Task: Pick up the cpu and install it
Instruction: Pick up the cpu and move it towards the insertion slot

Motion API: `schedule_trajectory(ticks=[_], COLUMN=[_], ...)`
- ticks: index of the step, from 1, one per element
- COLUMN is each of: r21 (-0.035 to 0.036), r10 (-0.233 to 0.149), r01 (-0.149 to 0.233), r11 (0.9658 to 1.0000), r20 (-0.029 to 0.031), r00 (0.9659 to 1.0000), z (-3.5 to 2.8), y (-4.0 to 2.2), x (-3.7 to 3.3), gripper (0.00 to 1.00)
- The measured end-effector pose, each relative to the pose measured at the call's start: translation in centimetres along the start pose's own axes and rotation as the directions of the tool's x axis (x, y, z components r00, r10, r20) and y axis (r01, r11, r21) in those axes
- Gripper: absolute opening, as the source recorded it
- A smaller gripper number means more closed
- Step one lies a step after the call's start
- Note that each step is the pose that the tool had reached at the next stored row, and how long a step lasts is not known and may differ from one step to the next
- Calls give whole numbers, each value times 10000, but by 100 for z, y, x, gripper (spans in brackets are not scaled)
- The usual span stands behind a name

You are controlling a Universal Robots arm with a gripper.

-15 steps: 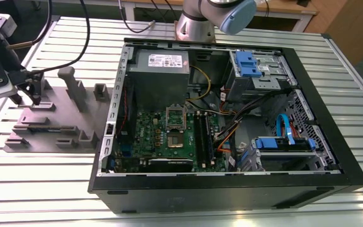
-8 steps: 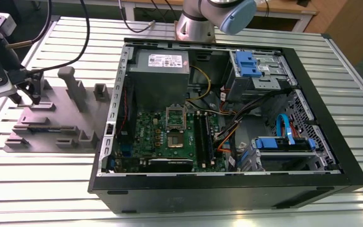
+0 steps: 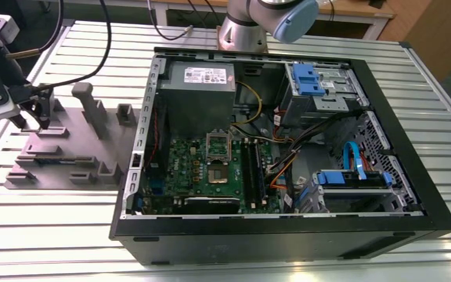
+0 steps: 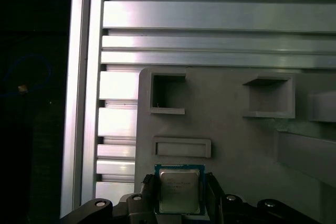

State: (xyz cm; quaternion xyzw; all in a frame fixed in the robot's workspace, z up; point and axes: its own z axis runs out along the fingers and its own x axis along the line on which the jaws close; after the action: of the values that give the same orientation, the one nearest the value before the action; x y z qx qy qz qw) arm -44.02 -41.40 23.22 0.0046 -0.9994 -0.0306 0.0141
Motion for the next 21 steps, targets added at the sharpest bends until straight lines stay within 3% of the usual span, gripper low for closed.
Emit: schedule_trajectory(ticks=[21], r21=[-1], r10=[0], r01=[0], r11=[10000], r20=[1], r00=[10000], z=[-60], y=[4], x=[2], gripper=[47])
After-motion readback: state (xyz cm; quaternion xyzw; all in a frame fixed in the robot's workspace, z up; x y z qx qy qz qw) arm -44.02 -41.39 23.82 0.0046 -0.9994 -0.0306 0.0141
